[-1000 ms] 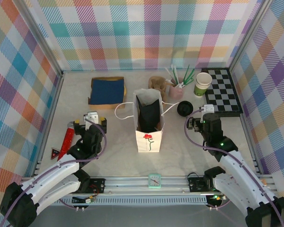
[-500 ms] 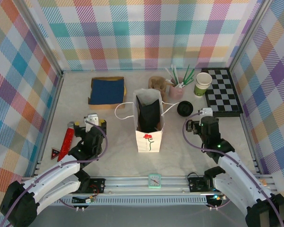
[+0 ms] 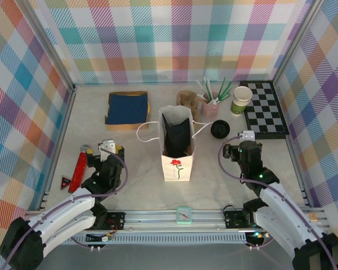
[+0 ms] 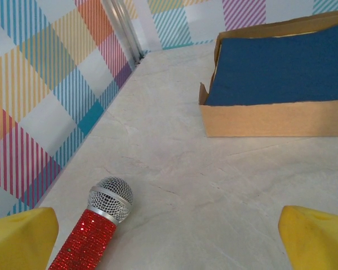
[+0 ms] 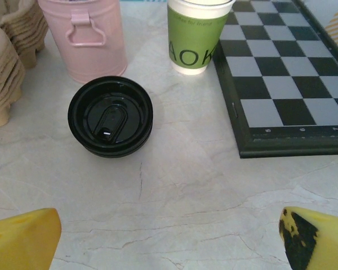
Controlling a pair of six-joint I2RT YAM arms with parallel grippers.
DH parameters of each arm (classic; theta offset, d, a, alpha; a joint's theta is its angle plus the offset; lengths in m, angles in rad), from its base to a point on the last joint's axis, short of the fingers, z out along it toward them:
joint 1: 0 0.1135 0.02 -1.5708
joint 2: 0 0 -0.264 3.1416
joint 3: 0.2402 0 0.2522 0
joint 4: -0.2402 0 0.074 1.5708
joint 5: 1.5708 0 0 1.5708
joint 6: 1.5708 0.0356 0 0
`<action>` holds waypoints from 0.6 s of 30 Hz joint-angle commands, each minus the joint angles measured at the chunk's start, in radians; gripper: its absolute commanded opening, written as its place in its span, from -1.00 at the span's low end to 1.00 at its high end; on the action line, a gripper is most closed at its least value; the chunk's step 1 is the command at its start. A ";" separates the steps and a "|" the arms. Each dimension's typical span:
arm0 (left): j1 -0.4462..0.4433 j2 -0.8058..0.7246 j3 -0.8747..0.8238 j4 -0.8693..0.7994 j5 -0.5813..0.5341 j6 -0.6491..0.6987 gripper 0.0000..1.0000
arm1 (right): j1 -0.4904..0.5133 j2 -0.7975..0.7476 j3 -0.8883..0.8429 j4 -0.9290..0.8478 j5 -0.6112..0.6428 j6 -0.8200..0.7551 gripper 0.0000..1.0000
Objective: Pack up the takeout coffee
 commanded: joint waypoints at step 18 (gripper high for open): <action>0.008 -0.267 -0.102 -0.043 -0.068 -0.026 1.00 | -0.005 -0.444 -0.237 -0.018 0.025 -0.025 0.98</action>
